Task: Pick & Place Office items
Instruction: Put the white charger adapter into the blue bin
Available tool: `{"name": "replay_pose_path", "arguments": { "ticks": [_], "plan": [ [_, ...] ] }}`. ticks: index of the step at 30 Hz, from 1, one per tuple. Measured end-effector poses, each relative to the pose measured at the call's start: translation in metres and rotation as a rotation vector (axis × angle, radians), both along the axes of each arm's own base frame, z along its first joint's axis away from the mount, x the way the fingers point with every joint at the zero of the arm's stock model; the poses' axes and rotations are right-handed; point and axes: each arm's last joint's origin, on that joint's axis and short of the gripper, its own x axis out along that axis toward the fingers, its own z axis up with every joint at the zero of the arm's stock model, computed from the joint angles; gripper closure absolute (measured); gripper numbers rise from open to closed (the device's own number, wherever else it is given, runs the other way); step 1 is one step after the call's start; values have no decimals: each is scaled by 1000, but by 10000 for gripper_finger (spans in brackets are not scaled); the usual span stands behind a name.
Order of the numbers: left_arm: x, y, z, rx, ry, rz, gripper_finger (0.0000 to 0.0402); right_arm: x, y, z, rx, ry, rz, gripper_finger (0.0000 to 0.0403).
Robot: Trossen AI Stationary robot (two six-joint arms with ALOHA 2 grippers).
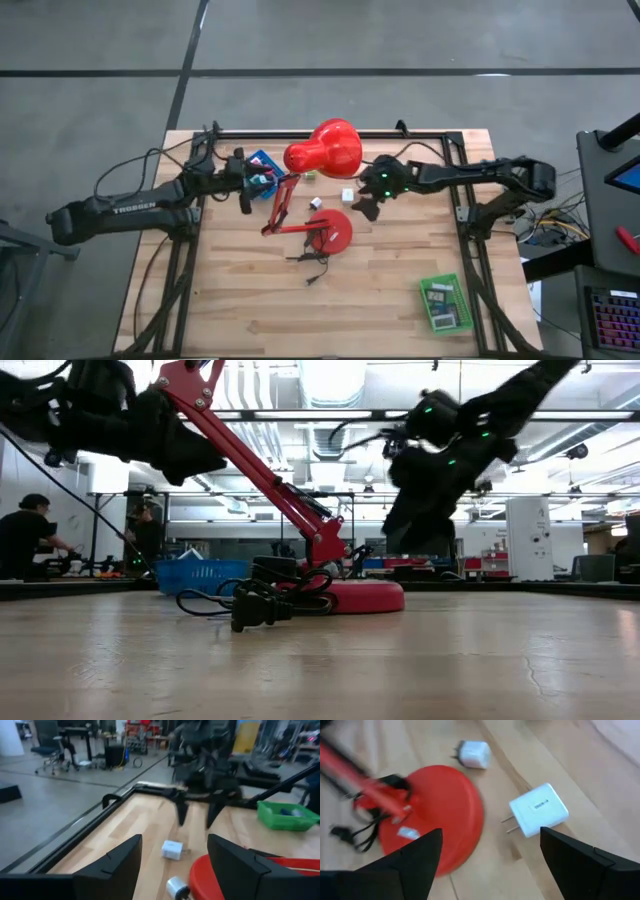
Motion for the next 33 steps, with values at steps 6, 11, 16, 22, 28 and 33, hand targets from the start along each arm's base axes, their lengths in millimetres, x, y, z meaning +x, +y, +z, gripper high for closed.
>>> {"name": "replay_pose_path", "arguments": {
  "ticks": [6, 11, 16, 22, 28, 33],
  "plan": [
    [-5, -3, -8, 9, -51, -20, 171, 29, -11, -18, 39, 153, -115, 81],
    [-6, -4, -10, 15, -50, -42, 171, 48, -19, -18, 35, 201, -188, 81],
    [-6, -5, -8, 38, -62, -60, 171, 59, -24, -12, 26, 272, -282, 81],
    [-7, -6, -6, 48, -75, -80, 171, 61, -21, -14, -4, 382, -334, 81],
    [-7, -6, -5, 59, -79, -88, 171, 65, -11, -12, 47, 362, -405, 81],
    [-7, -6, -5, 64, -83, -89, 171, 63, -6, -17, 63, 362, -448, 81]
  ]
}}
